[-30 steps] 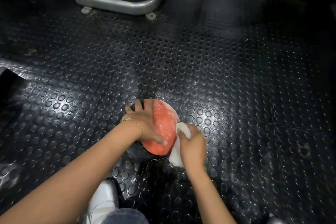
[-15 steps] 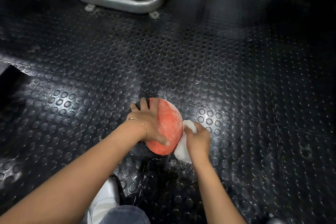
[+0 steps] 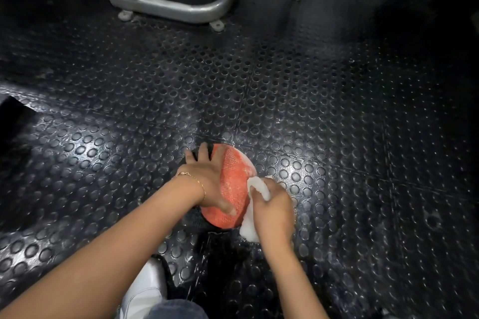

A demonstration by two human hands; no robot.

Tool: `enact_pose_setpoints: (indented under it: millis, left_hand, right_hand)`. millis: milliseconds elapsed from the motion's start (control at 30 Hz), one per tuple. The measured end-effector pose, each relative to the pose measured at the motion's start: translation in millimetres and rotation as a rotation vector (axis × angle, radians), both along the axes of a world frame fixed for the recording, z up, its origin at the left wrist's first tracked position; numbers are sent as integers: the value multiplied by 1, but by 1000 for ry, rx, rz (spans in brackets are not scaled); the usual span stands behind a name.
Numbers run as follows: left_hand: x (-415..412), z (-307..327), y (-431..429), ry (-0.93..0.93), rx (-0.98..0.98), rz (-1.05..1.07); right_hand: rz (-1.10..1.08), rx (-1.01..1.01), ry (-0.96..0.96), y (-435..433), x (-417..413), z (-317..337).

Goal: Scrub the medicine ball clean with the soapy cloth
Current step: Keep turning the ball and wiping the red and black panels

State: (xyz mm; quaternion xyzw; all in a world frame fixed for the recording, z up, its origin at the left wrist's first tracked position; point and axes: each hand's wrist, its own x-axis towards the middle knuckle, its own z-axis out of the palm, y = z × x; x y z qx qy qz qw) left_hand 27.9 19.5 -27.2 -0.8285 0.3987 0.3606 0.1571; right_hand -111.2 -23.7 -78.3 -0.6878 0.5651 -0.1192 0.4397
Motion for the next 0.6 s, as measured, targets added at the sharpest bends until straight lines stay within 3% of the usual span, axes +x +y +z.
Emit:
enact_pose_setpoints:
  millis: [233,367,467,600]
  left_hand:
    - [-1,5,6,59,-12,10]
    - [14,6,16,284,-259,262]
    - [0,-11,21,65,-486,333]
    - [-13,-30,26,-180,-689,389]
  right_hand:
    - [-26,76,50,-19,3,2]
    - [14,26,81,-9,4,-5]
    - [19,-44,-8,5,5,-1]
    - [41,-140,27,10,2,1]
